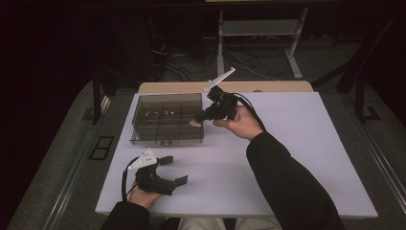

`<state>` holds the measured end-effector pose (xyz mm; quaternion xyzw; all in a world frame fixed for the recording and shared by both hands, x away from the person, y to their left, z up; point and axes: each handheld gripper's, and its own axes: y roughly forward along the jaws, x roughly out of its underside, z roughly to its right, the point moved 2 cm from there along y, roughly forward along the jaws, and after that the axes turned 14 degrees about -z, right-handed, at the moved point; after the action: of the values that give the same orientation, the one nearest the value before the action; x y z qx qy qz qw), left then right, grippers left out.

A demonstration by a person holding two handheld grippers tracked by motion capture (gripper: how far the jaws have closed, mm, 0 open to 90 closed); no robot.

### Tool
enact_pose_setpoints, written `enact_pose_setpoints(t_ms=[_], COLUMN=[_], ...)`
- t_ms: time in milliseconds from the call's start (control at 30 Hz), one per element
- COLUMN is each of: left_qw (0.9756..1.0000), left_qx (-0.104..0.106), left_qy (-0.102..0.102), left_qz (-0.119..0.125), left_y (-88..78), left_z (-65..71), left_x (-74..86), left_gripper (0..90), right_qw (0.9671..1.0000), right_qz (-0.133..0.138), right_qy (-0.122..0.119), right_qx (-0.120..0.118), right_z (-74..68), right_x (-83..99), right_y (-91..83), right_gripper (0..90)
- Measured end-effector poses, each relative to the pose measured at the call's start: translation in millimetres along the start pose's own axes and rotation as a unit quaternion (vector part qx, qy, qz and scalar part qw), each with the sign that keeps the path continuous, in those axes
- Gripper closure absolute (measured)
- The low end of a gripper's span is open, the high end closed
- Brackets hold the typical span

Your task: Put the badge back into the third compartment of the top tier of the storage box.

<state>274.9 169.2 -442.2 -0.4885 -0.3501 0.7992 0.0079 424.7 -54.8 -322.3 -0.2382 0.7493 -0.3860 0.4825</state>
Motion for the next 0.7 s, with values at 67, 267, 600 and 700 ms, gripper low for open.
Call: enact_pose_setpoints(t_ms=[67, 267, 600, 700], left_qw=[1.0, 1.0, 1.0, 1.0], left_qx=[0.0, 0.001, 0.002, 0.002], left_qy=[0.0, 0.0, 0.0, -0.001], left_qz=[0.0, 0.0, 0.0, 0.001], left_y=[0.1, 0.0, -0.8, -0.8], left_z=[-0.1, -0.1, -0.4, -0.5], left_x=[0.0, 0.0, 0.0, 0.1], left_gripper=[0.0, 0.0, 0.0, 0.0], right_qw=[1.0, 1.0, 0.9999, 0.9998], right_qz=[0.0, -0.001, -0.012, -0.015], right_qy=[0.0, 0.001, 0.004, 0.004], right_qx=[-0.002, -0.004, -0.012, -0.014], right_z=[-0.3, 0.9, 3.0, 3.9], right_x=[-1.2, -4.3, -8.2, -8.4], right_y=[3.0, 11.3, 29.6, 35.4], right_gripper=[87.6, 87.5, 87.5, 87.5])
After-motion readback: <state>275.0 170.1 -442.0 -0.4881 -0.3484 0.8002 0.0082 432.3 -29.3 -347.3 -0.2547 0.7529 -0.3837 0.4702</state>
